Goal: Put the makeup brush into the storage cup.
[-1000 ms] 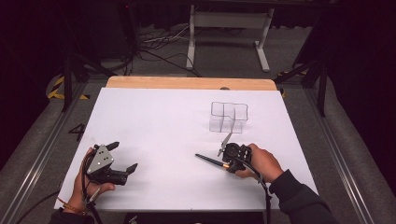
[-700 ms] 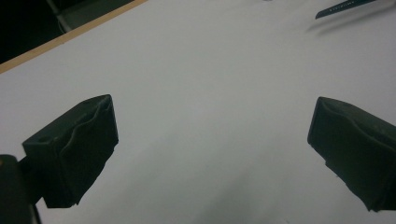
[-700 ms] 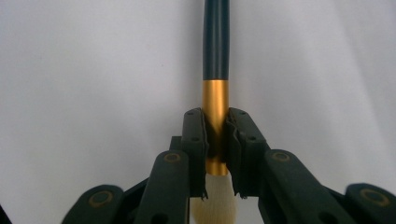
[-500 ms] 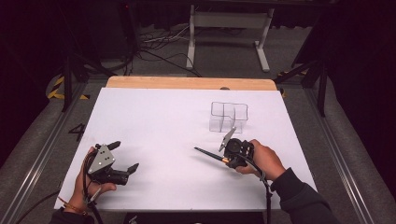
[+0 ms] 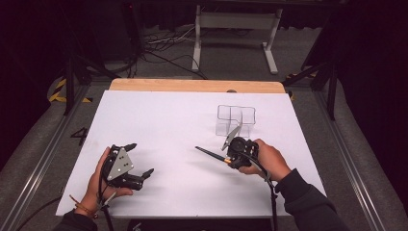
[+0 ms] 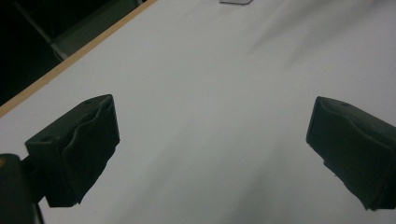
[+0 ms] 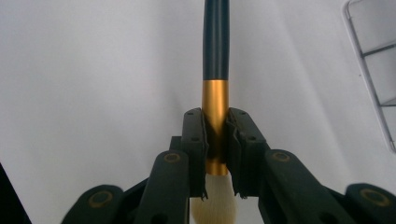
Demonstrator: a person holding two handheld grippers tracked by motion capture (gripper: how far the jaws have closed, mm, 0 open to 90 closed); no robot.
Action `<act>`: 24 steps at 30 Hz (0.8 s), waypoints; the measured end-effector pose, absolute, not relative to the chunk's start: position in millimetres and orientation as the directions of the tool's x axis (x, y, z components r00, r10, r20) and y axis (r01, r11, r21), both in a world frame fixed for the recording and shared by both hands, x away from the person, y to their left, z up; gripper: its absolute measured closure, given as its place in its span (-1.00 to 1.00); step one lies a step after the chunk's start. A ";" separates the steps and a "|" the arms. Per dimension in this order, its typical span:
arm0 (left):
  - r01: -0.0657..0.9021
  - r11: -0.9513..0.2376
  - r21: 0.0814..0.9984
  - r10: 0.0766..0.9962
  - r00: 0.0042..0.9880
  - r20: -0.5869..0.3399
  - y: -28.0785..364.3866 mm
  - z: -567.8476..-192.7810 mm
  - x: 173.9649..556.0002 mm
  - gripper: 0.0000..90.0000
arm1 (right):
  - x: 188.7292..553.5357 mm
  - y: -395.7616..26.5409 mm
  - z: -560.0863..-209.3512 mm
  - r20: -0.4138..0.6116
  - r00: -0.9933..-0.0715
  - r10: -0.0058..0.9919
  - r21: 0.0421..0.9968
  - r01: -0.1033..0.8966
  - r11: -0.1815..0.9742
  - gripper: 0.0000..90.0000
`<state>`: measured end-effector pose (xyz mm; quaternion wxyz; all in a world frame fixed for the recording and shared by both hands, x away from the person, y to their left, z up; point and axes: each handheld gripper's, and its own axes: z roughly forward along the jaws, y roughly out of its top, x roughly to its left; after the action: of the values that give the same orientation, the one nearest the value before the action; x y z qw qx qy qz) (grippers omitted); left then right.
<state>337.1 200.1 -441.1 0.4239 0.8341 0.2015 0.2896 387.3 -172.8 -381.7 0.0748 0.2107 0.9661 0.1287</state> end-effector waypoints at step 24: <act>-0.071 -0.654 0.753 0.447 0.767 0.461 145.1 -436.4 346.8 -0.90 | 396.7 -155.8 -366.8 -0.074 -0.906 0.417 0.337 0.371 0.866 0.74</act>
<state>346.8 145.1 -436.4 0.4010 0.8500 0.1105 0.3232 396.7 -155.8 -366.8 0.0722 0.2043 0.9631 0.1595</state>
